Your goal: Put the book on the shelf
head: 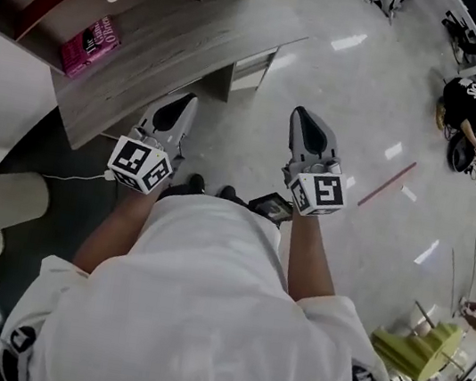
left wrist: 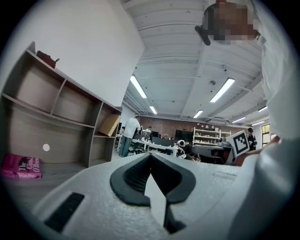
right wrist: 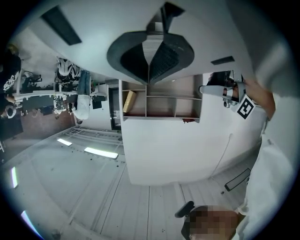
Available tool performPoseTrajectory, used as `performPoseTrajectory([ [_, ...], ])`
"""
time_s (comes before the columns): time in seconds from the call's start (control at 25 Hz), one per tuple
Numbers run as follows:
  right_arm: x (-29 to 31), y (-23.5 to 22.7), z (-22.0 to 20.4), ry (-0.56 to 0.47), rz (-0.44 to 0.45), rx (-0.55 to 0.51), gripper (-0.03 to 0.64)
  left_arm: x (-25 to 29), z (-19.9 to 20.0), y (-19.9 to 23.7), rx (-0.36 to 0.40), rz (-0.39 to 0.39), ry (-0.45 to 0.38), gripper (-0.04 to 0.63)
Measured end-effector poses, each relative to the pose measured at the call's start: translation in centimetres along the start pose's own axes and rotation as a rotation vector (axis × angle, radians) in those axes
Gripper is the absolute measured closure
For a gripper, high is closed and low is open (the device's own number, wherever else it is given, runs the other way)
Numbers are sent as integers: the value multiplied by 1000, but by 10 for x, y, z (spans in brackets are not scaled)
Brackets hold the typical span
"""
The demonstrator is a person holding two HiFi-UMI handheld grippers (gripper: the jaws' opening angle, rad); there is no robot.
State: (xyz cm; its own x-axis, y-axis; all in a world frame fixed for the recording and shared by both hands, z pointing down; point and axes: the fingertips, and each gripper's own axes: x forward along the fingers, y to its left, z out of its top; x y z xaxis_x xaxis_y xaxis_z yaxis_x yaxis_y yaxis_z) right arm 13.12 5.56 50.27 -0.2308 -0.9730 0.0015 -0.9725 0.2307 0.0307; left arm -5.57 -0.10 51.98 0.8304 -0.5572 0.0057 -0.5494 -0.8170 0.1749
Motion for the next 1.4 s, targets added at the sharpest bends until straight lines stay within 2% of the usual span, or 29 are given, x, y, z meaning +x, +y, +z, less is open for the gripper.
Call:
performPoseTrajectory([
  [0.16,-8,0,-2,-5,-36,17,597,-5,-1,-2,-4,-18,-4,580],
  [0.6,-23,5,-20,10,-61,78,601,-4,-16,-6,-26,-30,22,580],
  [1.4,-25,-3,-21,4,-33,88,601,0,-32,2,-47,53,52,584],
])
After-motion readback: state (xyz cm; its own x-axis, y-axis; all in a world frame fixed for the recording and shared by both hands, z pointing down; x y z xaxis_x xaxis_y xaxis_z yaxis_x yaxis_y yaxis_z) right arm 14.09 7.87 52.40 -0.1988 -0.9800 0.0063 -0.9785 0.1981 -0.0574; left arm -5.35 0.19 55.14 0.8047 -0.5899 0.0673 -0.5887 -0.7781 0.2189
